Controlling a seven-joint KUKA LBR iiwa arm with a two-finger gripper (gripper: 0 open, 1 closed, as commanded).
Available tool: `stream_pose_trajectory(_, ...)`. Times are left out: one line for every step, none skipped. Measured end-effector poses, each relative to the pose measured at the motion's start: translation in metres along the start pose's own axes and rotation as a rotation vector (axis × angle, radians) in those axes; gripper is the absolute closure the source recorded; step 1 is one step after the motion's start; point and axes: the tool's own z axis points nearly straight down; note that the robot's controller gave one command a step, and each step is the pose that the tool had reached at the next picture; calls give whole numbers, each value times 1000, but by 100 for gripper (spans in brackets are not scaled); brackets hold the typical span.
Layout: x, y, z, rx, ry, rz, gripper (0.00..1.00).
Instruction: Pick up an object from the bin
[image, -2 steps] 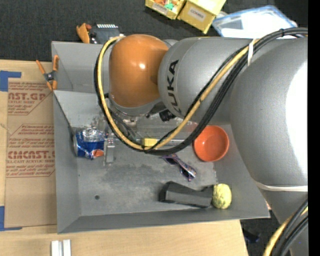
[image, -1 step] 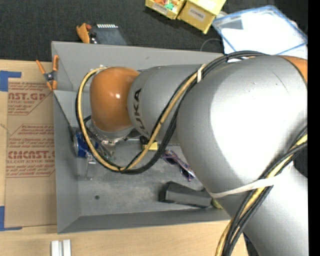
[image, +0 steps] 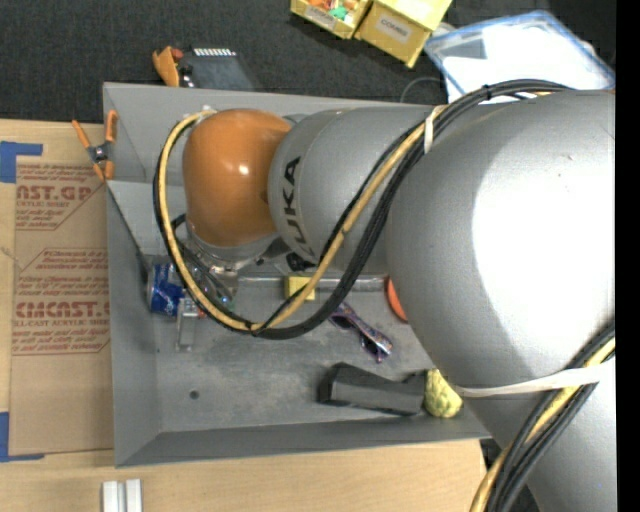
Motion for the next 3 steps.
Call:
stream_pose_trajectory(-10, 1, 26, 0, 1, 294, 0)
stream_pose_trajectory(-15, -6, 67, -3, -13, 114, 0)
stream_pose_trajectory(-8, 1, 63, -4, -10, 566, 100)
